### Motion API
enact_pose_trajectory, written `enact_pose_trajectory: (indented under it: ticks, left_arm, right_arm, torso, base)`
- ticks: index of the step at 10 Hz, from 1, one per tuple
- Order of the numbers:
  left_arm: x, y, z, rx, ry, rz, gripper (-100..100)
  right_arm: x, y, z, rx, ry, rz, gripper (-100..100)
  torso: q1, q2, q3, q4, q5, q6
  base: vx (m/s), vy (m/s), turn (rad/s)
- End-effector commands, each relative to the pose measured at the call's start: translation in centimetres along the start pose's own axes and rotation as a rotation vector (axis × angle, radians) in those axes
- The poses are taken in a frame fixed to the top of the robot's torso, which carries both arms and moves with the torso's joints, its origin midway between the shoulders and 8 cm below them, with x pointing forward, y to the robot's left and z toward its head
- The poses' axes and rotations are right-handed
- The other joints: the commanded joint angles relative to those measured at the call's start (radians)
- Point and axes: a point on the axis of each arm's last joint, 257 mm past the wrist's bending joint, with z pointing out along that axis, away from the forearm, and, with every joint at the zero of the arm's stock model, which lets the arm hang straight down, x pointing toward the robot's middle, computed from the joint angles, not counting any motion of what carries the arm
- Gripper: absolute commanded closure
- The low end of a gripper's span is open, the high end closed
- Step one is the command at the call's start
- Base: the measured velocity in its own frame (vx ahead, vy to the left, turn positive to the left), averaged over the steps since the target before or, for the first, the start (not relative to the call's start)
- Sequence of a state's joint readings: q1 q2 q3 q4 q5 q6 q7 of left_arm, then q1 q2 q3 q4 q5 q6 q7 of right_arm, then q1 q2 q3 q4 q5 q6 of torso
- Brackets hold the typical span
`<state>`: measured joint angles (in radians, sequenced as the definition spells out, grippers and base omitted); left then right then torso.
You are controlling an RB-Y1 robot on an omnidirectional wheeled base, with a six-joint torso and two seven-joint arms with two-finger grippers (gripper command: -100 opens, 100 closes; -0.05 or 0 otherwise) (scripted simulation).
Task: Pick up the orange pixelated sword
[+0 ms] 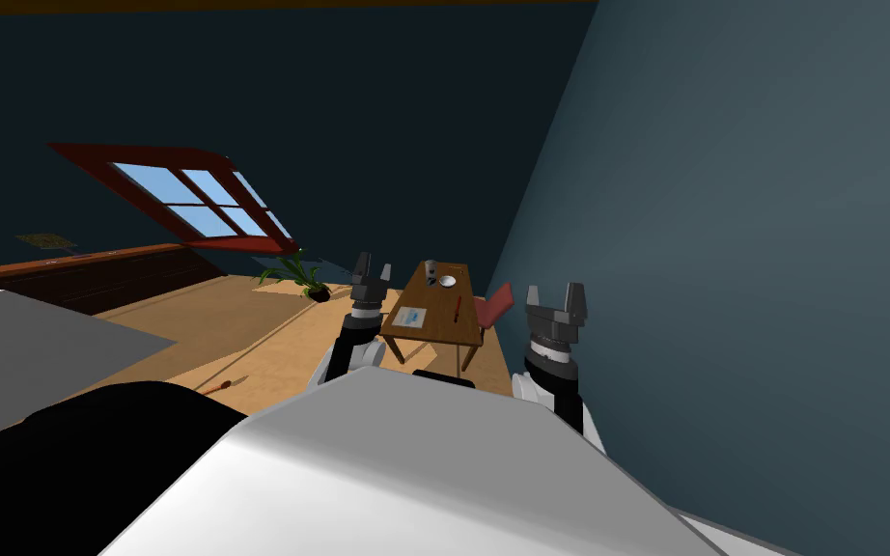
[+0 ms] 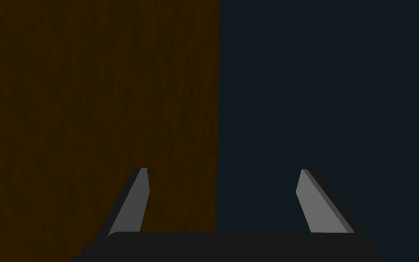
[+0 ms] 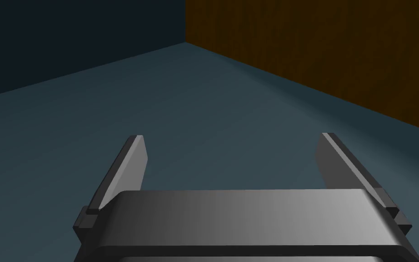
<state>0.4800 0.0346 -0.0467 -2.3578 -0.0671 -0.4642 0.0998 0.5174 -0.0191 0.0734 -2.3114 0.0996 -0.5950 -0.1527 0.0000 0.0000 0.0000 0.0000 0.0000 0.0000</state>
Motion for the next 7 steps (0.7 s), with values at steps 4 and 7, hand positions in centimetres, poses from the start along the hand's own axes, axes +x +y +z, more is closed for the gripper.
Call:
enact_pose_trajectory:
  ticks: [4, 7]
  left_arm:
    - [0.0, 0.0, 0.0, 0.0, 0.0, 0.0, 0]
    - [0.0, 0.0, 0.0, 0.0, 0.0, 0.0, 0]
  right_arm:
    - [1.0, -3.1, -0.7, 0.077, 0.052, 0.093, -100]
    - [1.6, -6.7, -1.6, 0.168, 0.052, 0.222, -100]
  torso:
    - [-0.001, 0.002, 0.001, 0.0, 0.0, 0.0]
    - [-0.001, 0.003, 0.002, 0.001, 0.0, 0.0]
  base:
    - [-0.025, -0.011, 0.026]
    - [-0.054, -0.017, 0.039]
